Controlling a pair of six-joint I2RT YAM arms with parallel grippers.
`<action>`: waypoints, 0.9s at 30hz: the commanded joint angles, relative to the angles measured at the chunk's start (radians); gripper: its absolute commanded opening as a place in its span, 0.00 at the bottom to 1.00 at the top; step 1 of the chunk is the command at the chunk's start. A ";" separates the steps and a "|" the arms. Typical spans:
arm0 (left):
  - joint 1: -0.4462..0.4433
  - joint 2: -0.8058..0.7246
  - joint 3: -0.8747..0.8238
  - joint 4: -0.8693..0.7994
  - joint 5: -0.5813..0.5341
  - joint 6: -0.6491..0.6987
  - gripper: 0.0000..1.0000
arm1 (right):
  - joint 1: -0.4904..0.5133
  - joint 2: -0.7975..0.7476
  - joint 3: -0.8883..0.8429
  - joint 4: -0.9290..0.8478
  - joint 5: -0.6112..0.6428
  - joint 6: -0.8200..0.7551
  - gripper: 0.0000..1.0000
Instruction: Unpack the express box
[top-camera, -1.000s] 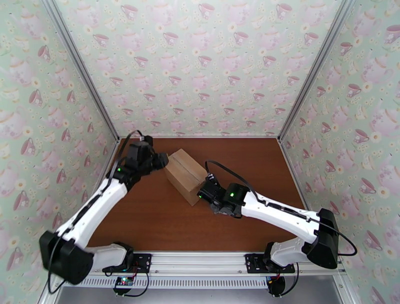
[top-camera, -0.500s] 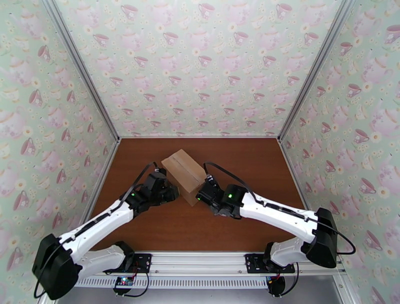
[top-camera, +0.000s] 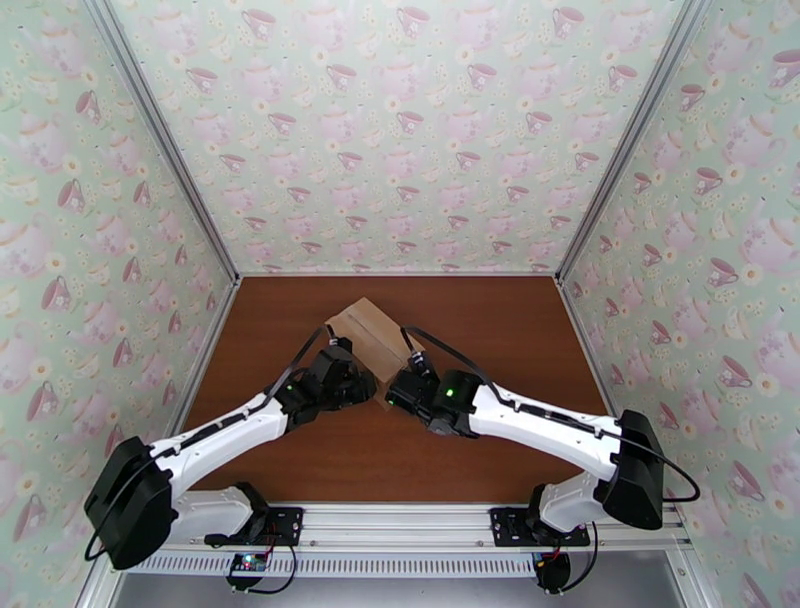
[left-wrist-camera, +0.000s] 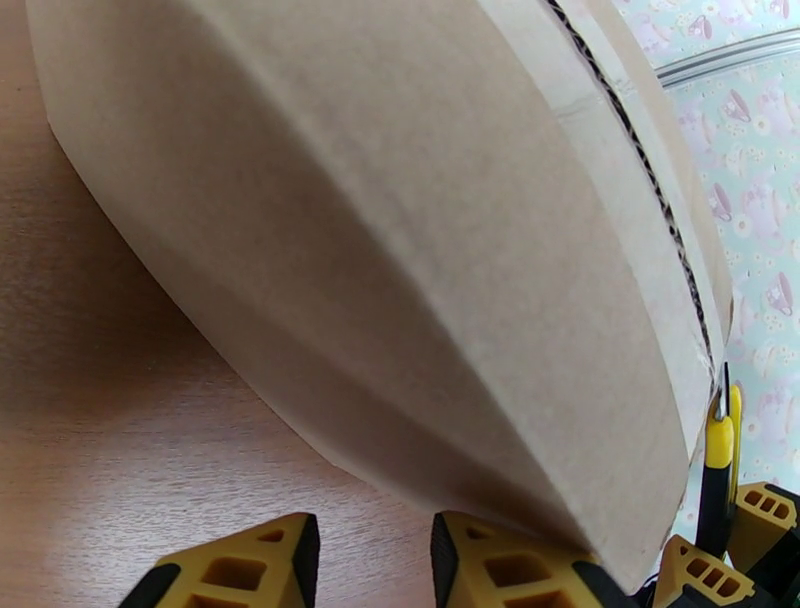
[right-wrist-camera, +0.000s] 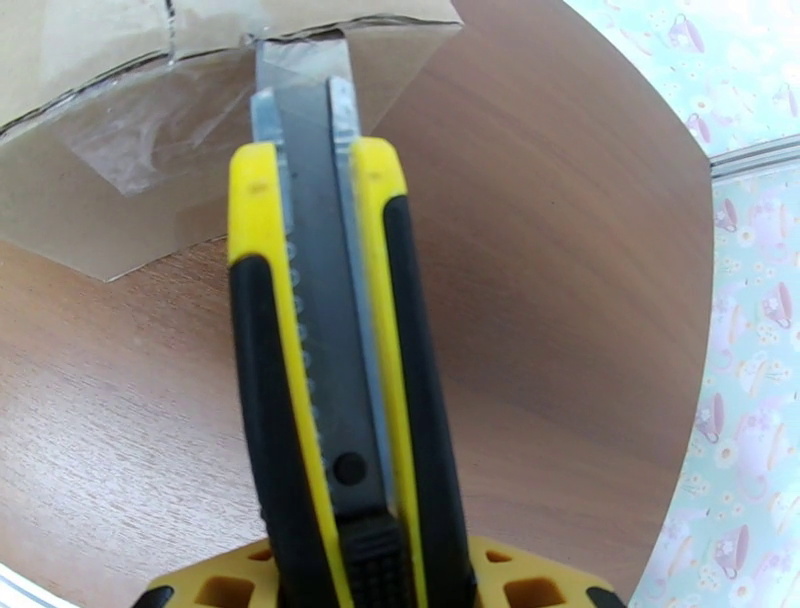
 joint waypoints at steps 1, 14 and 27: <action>-0.010 0.024 0.015 0.030 -0.013 -0.012 0.37 | 0.029 0.007 0.043 0.007 0.001 -0.013 0.00; -0.014 0.049 0.037 0.070 -0.023 -0.024 0.37 | 0.045 0.012 0.053 0.025 -0.018 -0.027 0.00; -0.062 0.057 0.053 0.095 -0.034 -0.043 0.37 | 0.047 0.023 0.072 0.021 -0.017 -0.030 0.00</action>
